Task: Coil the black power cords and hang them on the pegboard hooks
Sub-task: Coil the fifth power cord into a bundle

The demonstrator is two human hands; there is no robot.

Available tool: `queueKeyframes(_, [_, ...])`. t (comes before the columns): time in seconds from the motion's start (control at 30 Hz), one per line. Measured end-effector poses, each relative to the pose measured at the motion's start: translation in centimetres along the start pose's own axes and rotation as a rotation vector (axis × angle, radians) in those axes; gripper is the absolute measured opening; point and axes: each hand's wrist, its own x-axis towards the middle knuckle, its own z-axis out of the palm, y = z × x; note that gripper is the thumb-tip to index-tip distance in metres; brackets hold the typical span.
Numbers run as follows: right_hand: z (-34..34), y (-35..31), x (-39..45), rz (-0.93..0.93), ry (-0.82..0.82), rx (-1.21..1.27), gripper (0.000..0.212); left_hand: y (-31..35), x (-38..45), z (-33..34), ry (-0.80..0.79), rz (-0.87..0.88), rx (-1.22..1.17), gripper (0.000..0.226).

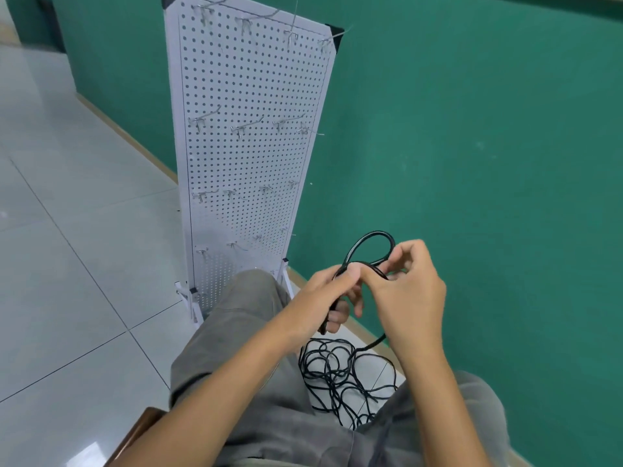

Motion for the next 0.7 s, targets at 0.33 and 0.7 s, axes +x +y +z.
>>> queueKeyframes(0.33, [0.5,3.1,-0.3,0.132,-0.179,0.399,0.015,2.2,0.0,-0.8,0.133,0.125,-0.031,0.036])
queueKeyframes(0.7, [0.9,2.1,-0.5,0.338,-0.096,0.856,0.023,0.0,0.4,0.7,0.132,0.059,0.067,0.036])
